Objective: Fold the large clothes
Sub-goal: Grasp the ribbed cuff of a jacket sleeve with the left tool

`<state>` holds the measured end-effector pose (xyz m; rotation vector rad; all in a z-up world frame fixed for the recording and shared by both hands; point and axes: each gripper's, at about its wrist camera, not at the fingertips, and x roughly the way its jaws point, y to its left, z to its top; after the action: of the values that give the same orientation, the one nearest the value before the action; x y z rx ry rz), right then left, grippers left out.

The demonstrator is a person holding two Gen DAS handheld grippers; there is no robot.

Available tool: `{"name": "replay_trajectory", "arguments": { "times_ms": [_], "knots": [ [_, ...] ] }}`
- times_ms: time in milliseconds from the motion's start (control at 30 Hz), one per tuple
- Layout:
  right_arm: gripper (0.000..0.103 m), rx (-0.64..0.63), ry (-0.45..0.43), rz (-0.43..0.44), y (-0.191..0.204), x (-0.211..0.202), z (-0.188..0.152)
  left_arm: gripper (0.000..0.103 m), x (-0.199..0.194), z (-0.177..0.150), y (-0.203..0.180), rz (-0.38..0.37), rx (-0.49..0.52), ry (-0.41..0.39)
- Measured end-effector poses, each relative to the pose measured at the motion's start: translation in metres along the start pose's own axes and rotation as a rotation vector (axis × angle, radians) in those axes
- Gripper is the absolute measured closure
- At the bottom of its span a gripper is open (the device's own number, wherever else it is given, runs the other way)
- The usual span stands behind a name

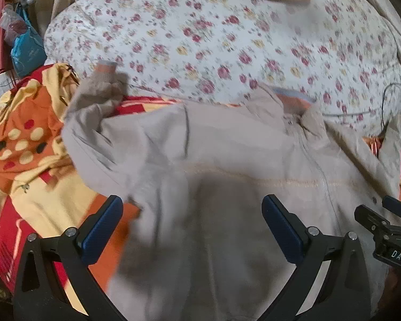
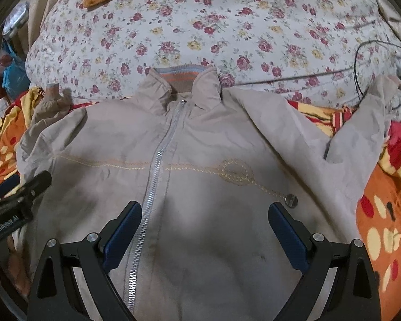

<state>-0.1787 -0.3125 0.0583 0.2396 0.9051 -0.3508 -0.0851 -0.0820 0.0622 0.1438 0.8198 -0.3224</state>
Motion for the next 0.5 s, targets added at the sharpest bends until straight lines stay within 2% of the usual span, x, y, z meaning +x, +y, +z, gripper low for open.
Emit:
{"name": "replay_trajectory", "arguments": {
  "times_ms": [100,300,500],
  "knots": [
    [0.006,-0.055,0.007,-0.015,0.005,-0.005,0.013,0.0,0.003,0.014,0.018,-0.012,-0.039,0.037],
    [0.006,-0.023,0.005,0.045,0.01,0.001,0.023,0.0,0.022,0.039,0.064,0.018,-0.148,0.086],
    [0.006,-0.017,0.084,0.082,0.01,0.019,0.011,0.0,0.04,0.07,0.111,0.098,-0.208,0.055]
  ]
}}
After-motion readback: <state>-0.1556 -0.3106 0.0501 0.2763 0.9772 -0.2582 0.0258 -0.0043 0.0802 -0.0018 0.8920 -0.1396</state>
